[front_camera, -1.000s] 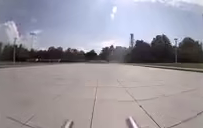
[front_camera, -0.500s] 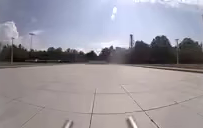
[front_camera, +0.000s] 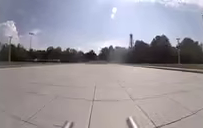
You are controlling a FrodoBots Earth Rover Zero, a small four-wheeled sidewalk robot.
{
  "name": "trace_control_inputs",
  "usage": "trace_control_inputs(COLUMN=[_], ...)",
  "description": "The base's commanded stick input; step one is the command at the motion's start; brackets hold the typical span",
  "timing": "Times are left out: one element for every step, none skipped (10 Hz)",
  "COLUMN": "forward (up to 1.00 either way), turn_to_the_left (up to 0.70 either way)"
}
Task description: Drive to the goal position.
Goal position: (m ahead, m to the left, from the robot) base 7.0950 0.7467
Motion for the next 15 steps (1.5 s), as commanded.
trace_control_inputs(forward=[0.70,0.70,0.70,0.70,0.70,0.70,0.70,0.70,0.70,0.70,0.70,0.70,0.70,0.70,0.70], turn_to_the_left=[0.02,0.02,0.02,0.03,0.02,0.02,0.02,0.02,0.02,0.02,0.02,0.02,0.03,0.02,0.03])
